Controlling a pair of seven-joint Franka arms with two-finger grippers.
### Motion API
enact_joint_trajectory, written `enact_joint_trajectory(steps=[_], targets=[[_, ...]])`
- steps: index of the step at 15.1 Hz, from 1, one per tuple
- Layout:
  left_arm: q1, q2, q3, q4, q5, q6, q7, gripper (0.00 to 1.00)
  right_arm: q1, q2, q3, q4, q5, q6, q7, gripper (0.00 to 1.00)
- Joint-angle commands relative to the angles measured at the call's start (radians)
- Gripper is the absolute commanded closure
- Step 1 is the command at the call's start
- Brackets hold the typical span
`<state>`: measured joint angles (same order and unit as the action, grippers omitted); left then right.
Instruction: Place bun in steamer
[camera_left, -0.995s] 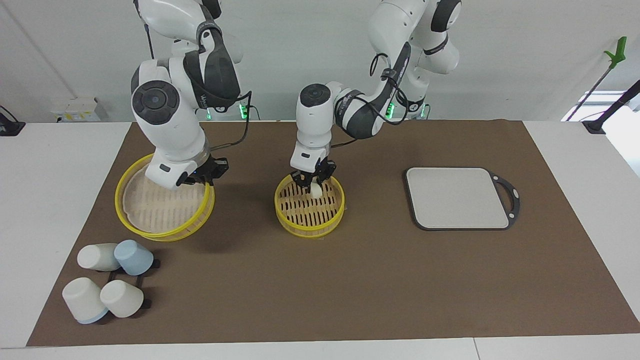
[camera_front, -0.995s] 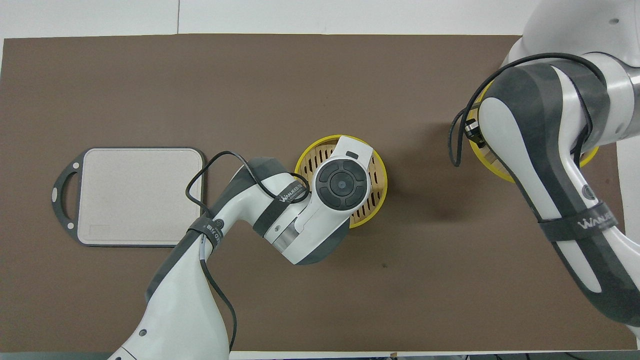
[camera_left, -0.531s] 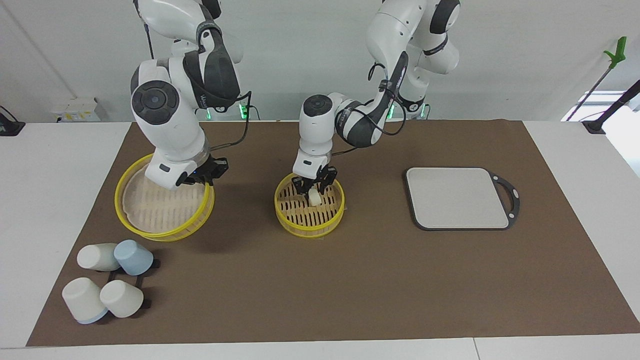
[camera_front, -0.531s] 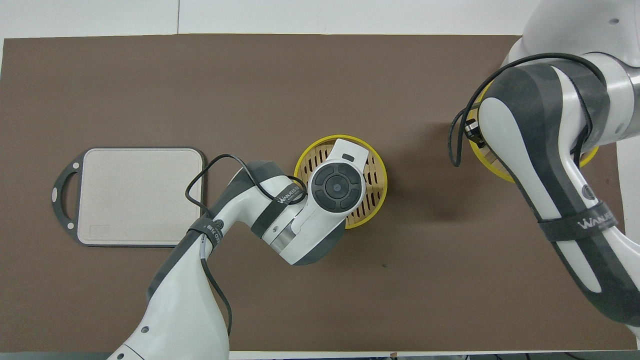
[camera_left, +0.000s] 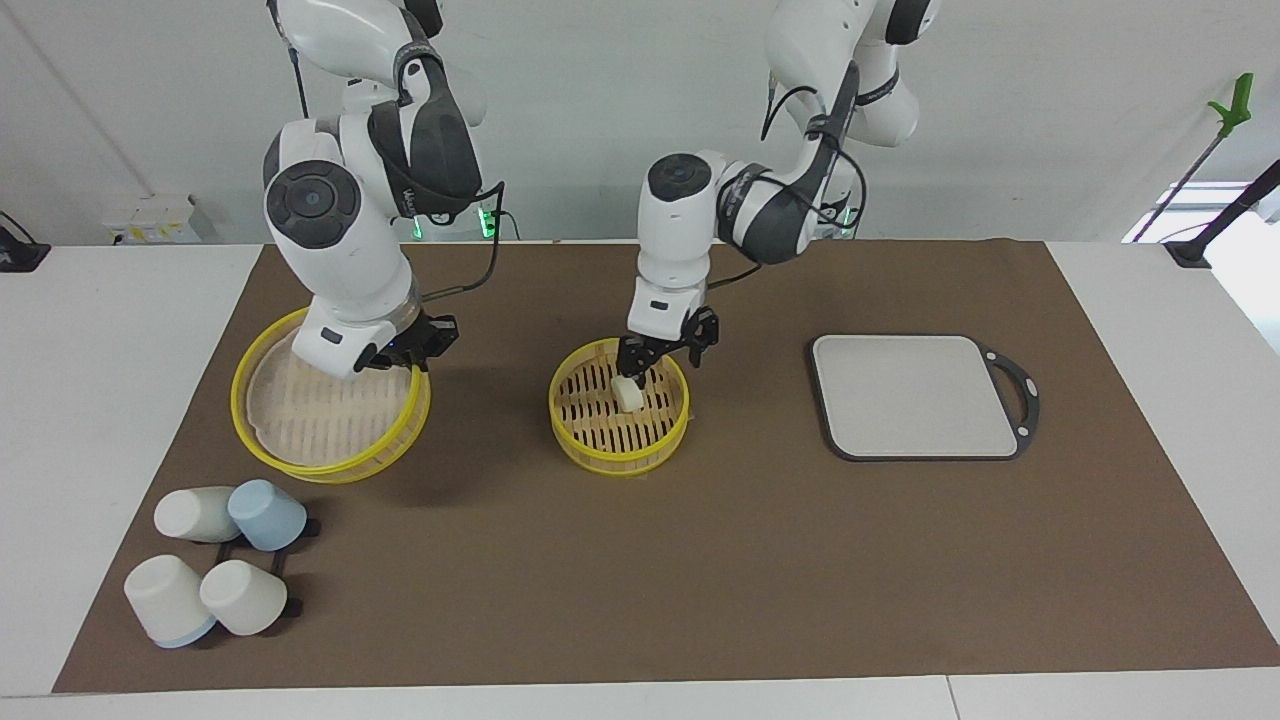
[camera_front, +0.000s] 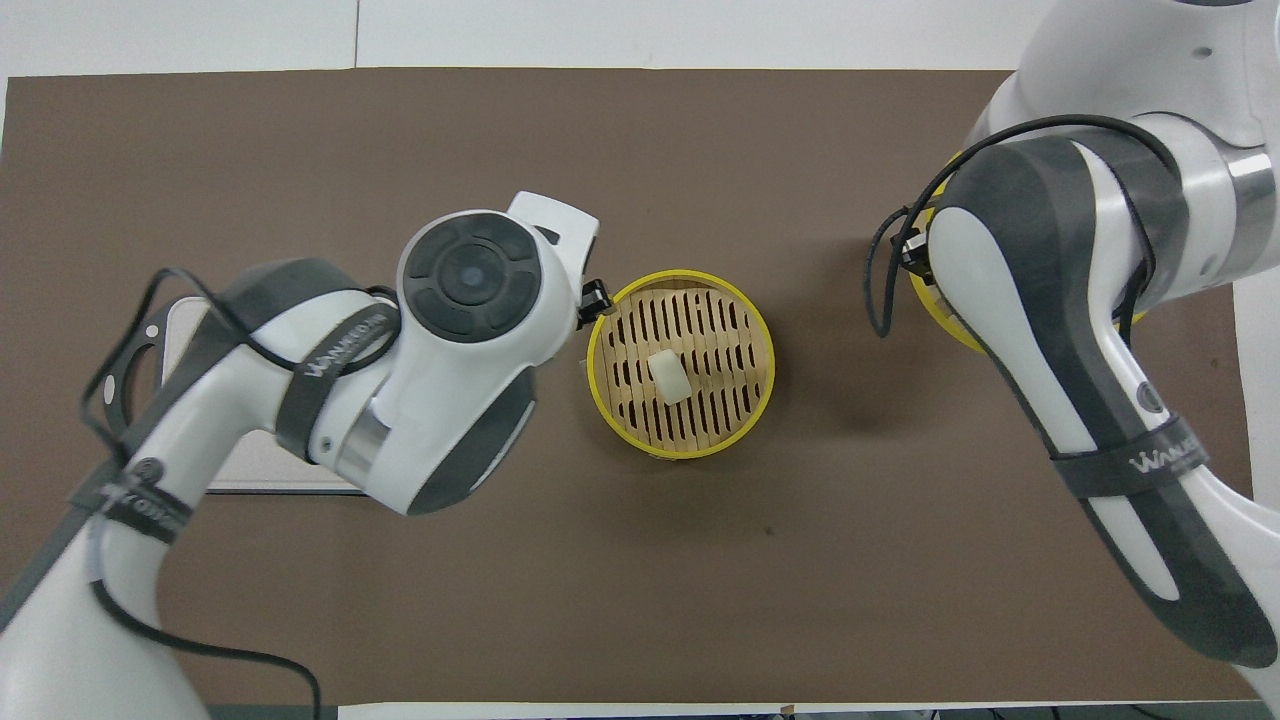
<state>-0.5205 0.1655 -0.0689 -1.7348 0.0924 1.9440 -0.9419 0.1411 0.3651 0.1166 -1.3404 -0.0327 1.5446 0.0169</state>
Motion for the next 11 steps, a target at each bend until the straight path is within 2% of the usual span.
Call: enact_joint_trajectory(steps=[1, 2, 4, 5, 6, 8, 11], targets=[[0.117, -0.095, -0.006, -0.022, -0.043, -0.109, 0.199, 0.00, 0.160, -0.008, 0.003, -0.020, 0.022, 0.086, 0.215, 1.00], [0.166, -0.127, -0.005, -0.023, -0.054, -0.146, 0.289, 0.00, 0.249, 0.042, -0.003, 0.006, 0.017, 0.095, 0.336, 1.00], [0.259, -0.165, -0.002, -0.019, -0.075, -0.206, 0.436, 0.00, 0.362, 0.173, -0.009, 0.148, 0.008, 0.097, 0.531, 1.00], [0.302, -0.182, 0.000, -0.009, -0.089, -0.229, 0.507, 0.00, 0.402, 0.246, -0.015, 0.240, 0.007, 0.101, 0.587, 1.00], [0.330, -0.191, 0.001, -0.006, -0.089, -0.252, 0.568, 0.00, 0.416, 0.276, -0.017, 0.271, 0.005, 0.124, 0.600, 1.00], [0.393, -0.202, 0.003, 0.021, -0.089, -0.301, 0.668, 0.00, 0.434, 0.279, -0.014, 0.242, -0.010, 0.205, 0.601, 1.00], [0.434, -0.228, 0.004, 0.026, -0.089, -0.335, 0.762, 0.00, 0.449, 0.259, -0.012, 0.161, -0.026, 0.271, 0.601, 1.00]])
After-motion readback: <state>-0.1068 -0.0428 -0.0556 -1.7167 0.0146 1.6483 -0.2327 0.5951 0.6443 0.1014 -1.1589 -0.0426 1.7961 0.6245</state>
